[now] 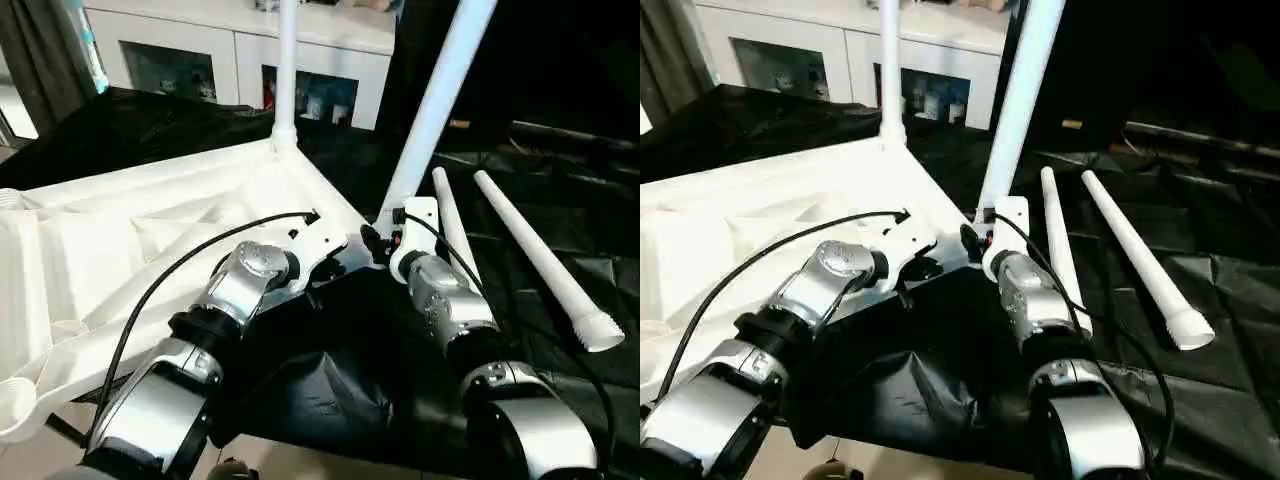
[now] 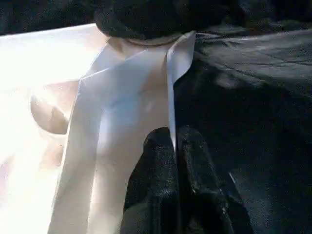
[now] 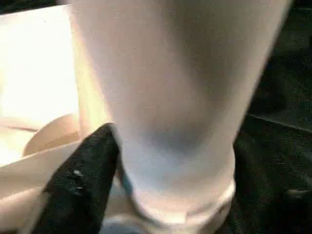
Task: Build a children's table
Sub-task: Rotate leg to tighten
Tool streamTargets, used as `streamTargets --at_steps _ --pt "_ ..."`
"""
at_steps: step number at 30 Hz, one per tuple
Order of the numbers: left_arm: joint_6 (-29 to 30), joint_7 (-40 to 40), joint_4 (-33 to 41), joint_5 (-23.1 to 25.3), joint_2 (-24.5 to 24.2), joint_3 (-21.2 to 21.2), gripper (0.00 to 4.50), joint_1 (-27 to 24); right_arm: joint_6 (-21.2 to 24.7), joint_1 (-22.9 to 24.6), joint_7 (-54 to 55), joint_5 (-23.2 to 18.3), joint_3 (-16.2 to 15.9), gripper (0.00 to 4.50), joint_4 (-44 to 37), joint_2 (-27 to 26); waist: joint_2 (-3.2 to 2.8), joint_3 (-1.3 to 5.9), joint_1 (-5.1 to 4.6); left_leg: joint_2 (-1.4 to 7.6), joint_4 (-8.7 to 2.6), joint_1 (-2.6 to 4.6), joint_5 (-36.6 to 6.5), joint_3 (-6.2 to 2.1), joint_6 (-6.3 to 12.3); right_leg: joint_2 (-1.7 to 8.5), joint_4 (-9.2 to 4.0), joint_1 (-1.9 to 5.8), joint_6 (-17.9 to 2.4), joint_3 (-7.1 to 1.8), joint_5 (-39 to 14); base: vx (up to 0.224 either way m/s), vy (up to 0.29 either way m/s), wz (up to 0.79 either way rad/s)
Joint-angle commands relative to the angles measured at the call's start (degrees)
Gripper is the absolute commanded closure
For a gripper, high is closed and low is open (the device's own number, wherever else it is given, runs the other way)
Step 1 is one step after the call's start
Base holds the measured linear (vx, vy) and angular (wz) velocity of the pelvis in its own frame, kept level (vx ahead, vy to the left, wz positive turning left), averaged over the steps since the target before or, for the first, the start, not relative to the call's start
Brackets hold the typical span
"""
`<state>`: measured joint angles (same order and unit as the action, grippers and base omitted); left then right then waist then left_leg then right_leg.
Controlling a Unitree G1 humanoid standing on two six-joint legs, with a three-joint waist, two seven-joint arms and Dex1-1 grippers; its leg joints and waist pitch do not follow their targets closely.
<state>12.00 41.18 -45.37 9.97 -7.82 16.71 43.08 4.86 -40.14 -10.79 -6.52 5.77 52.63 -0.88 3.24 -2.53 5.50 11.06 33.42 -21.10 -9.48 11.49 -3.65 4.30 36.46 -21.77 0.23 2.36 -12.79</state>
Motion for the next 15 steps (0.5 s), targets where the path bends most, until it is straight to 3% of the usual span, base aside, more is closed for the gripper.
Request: streamTargets --at_steps 1,5,10,12,15 --pt "-4.0 -2.0 0.0 -0.8 1.1 -0.8 4.50 0.4 -0.4 0.5 -6.2 0.6 -3.9 0.70 1.3 -2.5 -0.02 3.06 -0.08 2.36 -4.49 0.74 -15.7 -1.75 -0.76 4.35 -5.50 1.31 -9.3 -2.34 -12.5 0.000 0.000 0.00" --pt "-7.0 0.6 -0.5 -0.5 -0.7 -0.4 4.50 -0.2 -1.5 1.1 -11.2 0.4 -4.5 0.61 0.1 -0.2 -0.05 3.10 -0.01 2.32 -4.31 0.80 -13.5 -1.48 0.62 4.40 -5.53 1.38 -10.2 -2.36 -10.1 0.000 0.000 0.00" --pt "-9.7 9.3 3.1 -2.8 -5.0 -0.3 4.50 -2.5 0.0 6.5 -30.0 -0.3 -10.4 0.61 -10.0 7.5 0.27 3.18 0.52 2.38 -3.97 0.38 -9.4 -1.35 3.57 4.31 -4.93 2.16 -11.3 -2.22 -3.3 0.000 0.000 0.00" --pt "-11.0 14.6 4.9 -3.8 -7.5 0.5 4.50 -3.9 1.2 8.3 -36.6 -1.0 -11.3 0.61 -13.8 11.0 0.00 3.19 0.45 2.51 -3.97 0.50 -9.5 -1.39 3.90 4.27 -4.86 2.10 -11.9 -2.17 -3.2 0.000 0.000 0.00" --pt "-12.8 18.4 5.5 -3.9 -10.0 1.5 4.50 -4.8 1.7 9.0 -42.3 -1.4 -12.1 0.61 -16.1 14.6 0.09 3.20 0.28 2.50 -3.91 0.52 -9.1 -1.28 4.12 4.11 -4.65 2.02 -12.9 -2.17 -2.1 0.000 0.000 0.00"
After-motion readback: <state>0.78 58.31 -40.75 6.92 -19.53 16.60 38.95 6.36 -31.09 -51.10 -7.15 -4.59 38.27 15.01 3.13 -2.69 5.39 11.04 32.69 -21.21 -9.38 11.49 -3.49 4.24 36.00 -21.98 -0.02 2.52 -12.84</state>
